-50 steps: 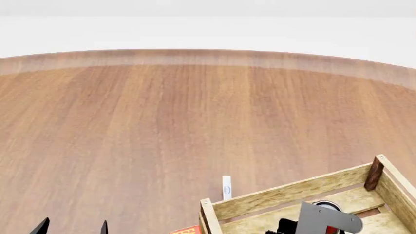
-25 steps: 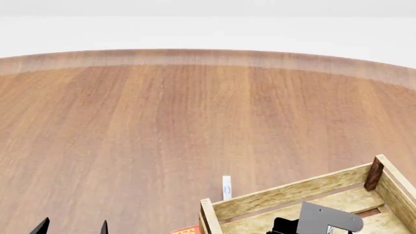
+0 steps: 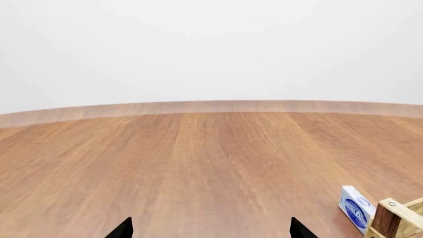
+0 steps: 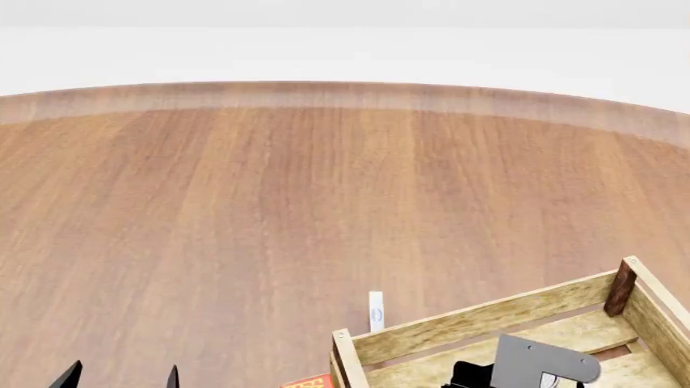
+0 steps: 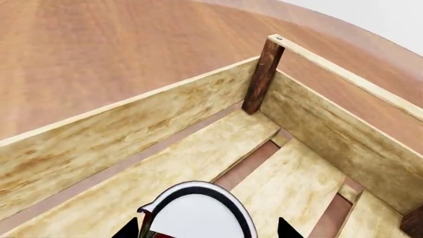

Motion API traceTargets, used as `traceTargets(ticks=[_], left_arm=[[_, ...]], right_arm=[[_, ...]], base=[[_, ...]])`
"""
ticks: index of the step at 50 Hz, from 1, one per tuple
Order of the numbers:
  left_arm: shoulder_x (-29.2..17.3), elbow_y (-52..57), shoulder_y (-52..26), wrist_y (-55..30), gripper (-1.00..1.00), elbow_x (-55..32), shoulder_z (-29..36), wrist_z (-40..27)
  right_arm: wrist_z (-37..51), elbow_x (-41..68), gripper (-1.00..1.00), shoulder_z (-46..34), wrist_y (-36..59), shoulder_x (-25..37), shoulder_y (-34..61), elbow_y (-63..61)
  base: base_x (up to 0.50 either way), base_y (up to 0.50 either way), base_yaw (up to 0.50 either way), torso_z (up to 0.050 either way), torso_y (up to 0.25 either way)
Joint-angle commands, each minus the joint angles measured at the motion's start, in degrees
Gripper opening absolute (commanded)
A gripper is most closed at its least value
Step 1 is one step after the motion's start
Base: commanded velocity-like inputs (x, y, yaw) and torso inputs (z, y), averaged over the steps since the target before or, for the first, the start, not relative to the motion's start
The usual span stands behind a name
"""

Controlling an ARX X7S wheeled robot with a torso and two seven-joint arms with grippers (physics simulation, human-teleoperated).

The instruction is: Pick up the tomato sauce, and put it in the wooden tray.

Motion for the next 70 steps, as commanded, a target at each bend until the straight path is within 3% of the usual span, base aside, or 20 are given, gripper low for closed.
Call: traceTargets(ticks=[1, 24, 30, 36, 46, 70], left_arm=[[-0.1, 0.0, -0.1, 0.0, 1.0, -0.1, 0.2, -0.1], [-0.3, 0.0, -0.1, 0.1, 1.0, -0.3, 0.5, -0.4], [-0.4, -0.1, -0.2, 0.2, 1.0, -0.4, 0.6, -0.5], [-0.4, -0.1, -0.2, 0.2, 1.0, -0.4, 0.6, -0.5], [-0.5, -0.1, -0.2, 0.3, 1.0, -0.6, 0.8, -0.6], [-0.7, -0.1, -0.3, 0.4, 1.0, -0.7, 1.1, -0.9]], right_arm=[[-0.2, -0.2, 1.0, -0.1, 0.0, 0.0, 0.0, 0.0], [-0.8, -0.9, 1.0, -2.3, -9.9, 0.0, 1.2, -0.3], [-2.3, -0.6, 1.0, -3.2, 2.2, -0.4, -10.4, -28.4], [-3.7, 0.5, 1.0, -4.3, 7.3, 0.2, -20.7, -48.8], [-4.8, 0.4, 1.0, -7.0, 11.3, 2.3, -33.8, -73.0], [-4.7, -3.8, 1.0, -12.8, 10.3, 6.9, -50.4, -100.9]], base=[[0.0, 0.0, 0.0, 0.0, 0.0], [0.0, 0.0, 0.0, 0.0, 0.0], [0.0, 0.0, 0.0, 0.0, 0.0], [0.0, 0.0, 0.0, 0.0, 0.0], [0.0, 0.0, 0.0, 0.0, 0.0], [0.0, 0.0, 0.0, 0.0, 0.0]])
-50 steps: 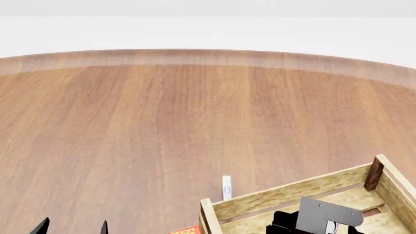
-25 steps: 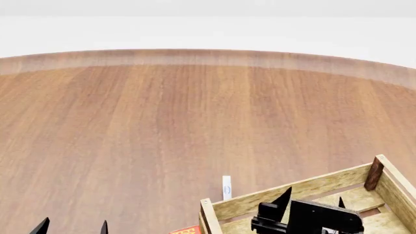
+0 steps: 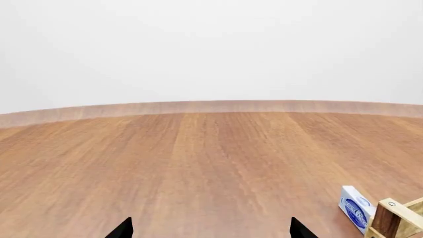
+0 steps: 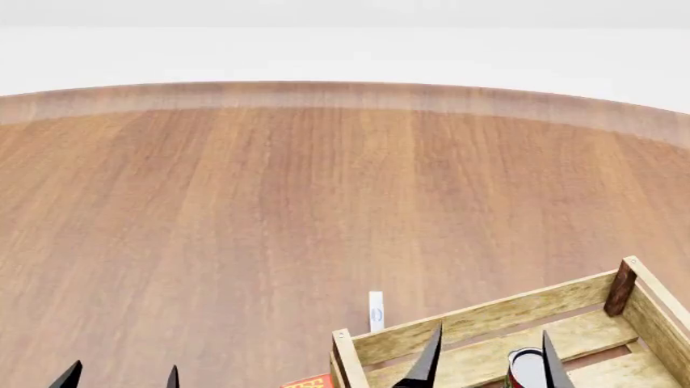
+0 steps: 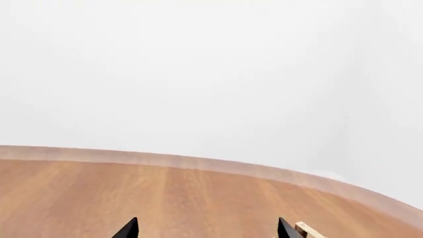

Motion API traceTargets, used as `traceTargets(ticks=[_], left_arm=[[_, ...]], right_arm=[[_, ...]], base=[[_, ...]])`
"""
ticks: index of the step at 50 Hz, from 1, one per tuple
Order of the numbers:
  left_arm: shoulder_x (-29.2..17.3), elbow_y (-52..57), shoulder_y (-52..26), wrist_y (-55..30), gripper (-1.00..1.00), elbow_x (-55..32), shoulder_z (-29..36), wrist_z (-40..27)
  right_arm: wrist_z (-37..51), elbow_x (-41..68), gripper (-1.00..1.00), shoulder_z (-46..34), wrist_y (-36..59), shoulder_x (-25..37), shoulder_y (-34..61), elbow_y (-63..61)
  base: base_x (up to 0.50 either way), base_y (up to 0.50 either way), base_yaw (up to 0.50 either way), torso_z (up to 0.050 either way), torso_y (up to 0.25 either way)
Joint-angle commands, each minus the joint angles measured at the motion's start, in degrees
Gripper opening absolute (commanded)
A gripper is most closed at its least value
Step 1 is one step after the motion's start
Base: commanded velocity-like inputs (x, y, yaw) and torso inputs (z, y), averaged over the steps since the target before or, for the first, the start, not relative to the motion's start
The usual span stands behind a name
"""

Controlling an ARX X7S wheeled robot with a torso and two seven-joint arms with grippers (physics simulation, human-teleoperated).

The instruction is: Pick up the tomato sauce, and put it in the wooden tray.

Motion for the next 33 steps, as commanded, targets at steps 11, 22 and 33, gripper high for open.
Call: traceTargets(ticks=[11, 22, 33], left_arm=[[-0.2, 0.0, -0.1, 0.1, 1.0, -0.2, 0.3, -0.2], [-0.3, 0.0, -0.1, 0.2, 1.0, -0.3, 0.4, -0.3], [-0.4, -0.1, -0.2, 0.2, 1.0, -0.4, 0.6, -0.5]], right_arm=[[0.7, -4.7, 1.0, -5.3, -6.6, 3.7, -13.2, -14.4], [1.1, -6.1, 1.0, -6.9, -10.5, 5.5, -17.9, -18.1], [1.8, -7.4, 1.0, -8.1, -13.0, 6.4, -19.5, -18.2]], base=[[0.0, 0.0, 0.0, 0.0, 0.0], [0.0, 0.0, 0.0, 0.0, 0.0], [0.0, 0.0, 0.0, 0.0, 0.0]])
